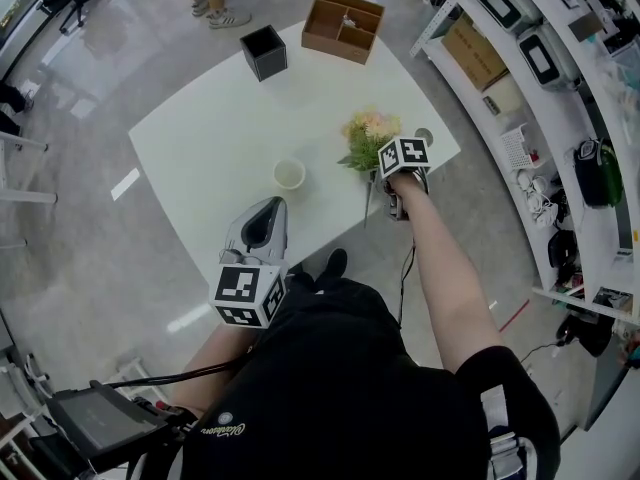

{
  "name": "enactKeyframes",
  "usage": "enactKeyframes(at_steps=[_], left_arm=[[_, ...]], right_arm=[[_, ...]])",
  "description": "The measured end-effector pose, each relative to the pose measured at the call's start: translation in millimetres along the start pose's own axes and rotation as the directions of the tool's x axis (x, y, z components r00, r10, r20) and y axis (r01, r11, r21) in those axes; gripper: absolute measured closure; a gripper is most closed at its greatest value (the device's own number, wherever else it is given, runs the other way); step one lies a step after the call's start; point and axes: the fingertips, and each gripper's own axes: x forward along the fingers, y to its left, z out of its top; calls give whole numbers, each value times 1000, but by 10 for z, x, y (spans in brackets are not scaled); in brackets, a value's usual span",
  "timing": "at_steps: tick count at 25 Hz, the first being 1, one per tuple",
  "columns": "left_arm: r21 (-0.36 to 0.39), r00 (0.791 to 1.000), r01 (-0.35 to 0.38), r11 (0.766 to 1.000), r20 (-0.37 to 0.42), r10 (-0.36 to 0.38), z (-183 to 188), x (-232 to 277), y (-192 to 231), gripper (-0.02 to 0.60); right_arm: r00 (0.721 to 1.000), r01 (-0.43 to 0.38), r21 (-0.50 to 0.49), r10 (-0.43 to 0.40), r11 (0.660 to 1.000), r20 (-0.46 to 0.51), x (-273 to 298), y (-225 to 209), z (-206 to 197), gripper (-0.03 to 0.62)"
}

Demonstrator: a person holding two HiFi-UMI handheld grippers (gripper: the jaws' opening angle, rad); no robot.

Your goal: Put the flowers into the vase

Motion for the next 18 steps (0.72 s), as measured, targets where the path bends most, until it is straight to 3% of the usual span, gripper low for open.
enactKeyframes(at_steps=[7, 18], left_arm=[[-8, 1000, -11, 1000, -3, 11, -38, -18, 45, 575], [-9, 1000, -7, 1000, -11, 7, -66, -12, 41, 575]], right_arm=[[995, 50, -29, -53, 998, -88, 116, -61, -25, 482], [985, 89, -30, -93, 996, -146, 121, -130, -28, 538]])
